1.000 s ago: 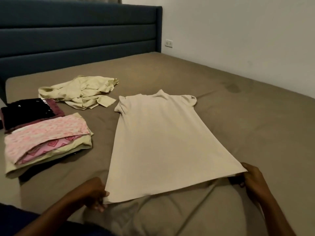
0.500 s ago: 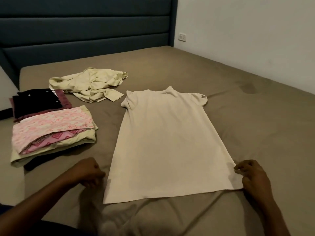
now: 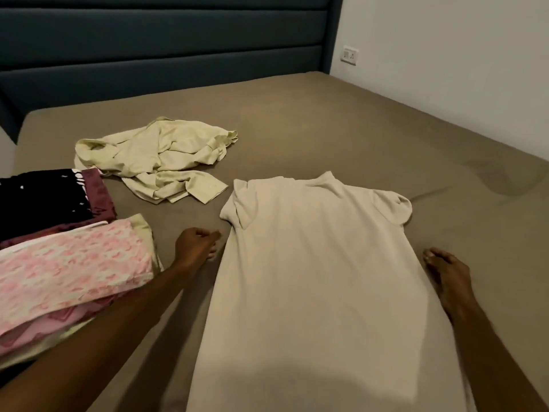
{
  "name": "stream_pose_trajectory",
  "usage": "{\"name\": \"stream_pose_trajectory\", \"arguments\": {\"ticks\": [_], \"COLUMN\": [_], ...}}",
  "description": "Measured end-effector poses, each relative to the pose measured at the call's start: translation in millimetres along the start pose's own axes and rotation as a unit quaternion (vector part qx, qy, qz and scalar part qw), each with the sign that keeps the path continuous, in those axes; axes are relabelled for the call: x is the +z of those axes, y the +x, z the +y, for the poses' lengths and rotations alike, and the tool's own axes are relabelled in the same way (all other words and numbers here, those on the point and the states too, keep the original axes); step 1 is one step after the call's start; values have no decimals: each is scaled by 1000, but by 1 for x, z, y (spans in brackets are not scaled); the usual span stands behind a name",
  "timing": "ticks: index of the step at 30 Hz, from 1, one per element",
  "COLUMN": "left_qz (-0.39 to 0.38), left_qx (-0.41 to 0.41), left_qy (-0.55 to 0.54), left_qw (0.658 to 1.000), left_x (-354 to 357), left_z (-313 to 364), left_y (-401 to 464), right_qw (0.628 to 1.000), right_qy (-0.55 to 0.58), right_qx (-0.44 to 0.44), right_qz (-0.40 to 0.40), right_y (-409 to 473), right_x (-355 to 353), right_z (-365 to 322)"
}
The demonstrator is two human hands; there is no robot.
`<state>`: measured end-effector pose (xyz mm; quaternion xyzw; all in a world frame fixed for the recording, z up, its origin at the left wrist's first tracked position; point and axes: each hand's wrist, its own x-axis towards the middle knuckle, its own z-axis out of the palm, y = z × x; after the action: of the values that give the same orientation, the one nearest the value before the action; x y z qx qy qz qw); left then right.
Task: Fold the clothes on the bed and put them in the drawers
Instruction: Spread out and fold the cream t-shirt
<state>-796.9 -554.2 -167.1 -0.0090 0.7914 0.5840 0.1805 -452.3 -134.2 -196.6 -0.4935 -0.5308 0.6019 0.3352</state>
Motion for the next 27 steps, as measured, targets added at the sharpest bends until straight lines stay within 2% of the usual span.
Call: {"name": "stream_pose_trajectory", "arguments": {"ticks": [6,9,11,14,16,18,20,23,27], "left_qz": [19,0,-19,-42,23,120,172,162,143], "left_qx": [-16,-94,-113,-122,-96,-63,-33,22,-6], "left_qy": [-24,-24,-19,-75,-113,-72,-25,51,74], "left_qw": [999,995,993,989,989,988,984,985,987], "left_x": [47,61,67,65,57,47,46,56,60], "left_z": [40,55,62,60,51,41,32,32,48], "left_y": [100,124,137,150,154,151,146,143,150], "right_qw": [999,997,994,997,996,996,996,995,994], "right_qy": [-43,-80,-101,-37,30,54,53,14,-9], "right_qx": [-6,-17,-28,-39,-24,-1,22,69,108], "right_qz": [25,-5,12,53,82,76,68,74,22], "right_y": [82,113,131,125,118,112,112,121,143], "right_x": [65,88,94,98,96,89,83,84,90], "right_z": [-19,-16,-12,-25,-31,-31,-33,-41,-53]}}
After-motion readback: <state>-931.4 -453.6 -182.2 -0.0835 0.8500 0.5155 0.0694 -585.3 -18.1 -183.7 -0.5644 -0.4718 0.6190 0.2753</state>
